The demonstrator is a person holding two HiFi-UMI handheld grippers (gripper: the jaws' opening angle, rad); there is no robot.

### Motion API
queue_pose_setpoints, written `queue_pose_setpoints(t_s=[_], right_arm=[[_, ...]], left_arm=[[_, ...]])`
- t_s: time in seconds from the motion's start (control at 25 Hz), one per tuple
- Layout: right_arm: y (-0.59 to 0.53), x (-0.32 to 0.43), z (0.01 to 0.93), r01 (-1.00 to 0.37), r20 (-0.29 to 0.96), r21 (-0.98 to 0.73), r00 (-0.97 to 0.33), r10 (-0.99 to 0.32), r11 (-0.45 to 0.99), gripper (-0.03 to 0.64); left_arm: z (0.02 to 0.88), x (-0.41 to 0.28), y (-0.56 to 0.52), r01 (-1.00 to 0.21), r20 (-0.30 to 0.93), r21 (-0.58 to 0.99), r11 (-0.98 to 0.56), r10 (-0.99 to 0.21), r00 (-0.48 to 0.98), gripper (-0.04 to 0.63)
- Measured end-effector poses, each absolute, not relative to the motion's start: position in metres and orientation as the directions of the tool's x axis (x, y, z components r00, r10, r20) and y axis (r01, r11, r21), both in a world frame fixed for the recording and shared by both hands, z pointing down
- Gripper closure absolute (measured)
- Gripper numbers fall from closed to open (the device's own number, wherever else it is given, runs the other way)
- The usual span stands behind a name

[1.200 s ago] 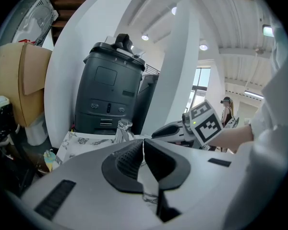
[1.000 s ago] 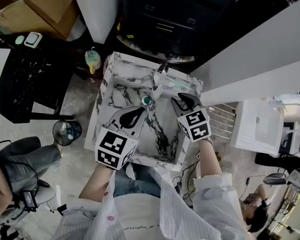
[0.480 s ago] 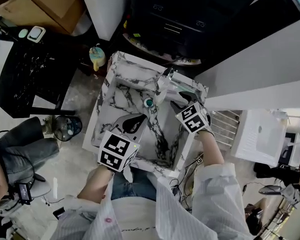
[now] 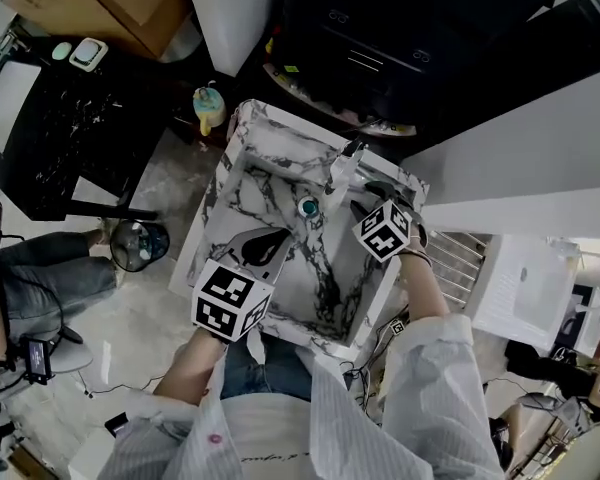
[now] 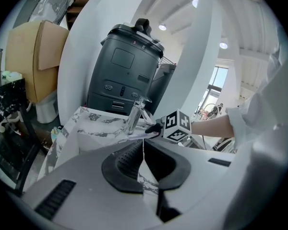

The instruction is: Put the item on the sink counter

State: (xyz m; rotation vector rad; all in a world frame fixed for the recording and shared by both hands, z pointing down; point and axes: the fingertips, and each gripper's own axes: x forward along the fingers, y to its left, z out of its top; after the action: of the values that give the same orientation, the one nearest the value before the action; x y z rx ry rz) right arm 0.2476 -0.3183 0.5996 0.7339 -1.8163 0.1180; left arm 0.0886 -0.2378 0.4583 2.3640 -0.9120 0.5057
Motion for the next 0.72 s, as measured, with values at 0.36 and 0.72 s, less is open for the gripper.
queue_pose_setpoints(t_s=[0.36, 0.72], right_arm=[[-0.313, 0.242, 0.602, -0.459, 0.886, 0.354, -0.115, -0.449, 0.815, 0.488], [-0.304, 0.241, 0.597, -0.505, 0.881, 0.350, -0.108, -0.460, 0.789, 0.578]], left_arm=[[0.456, 0.089, -0.237, -0.699, 0.507, 0.373, -0.610, -0.496, 0.705, 0.574], [0.449, 0.083, -0.231, -0.701, 0.501, 0.363, -0.614, -0.505, 0.703, 0.574]])
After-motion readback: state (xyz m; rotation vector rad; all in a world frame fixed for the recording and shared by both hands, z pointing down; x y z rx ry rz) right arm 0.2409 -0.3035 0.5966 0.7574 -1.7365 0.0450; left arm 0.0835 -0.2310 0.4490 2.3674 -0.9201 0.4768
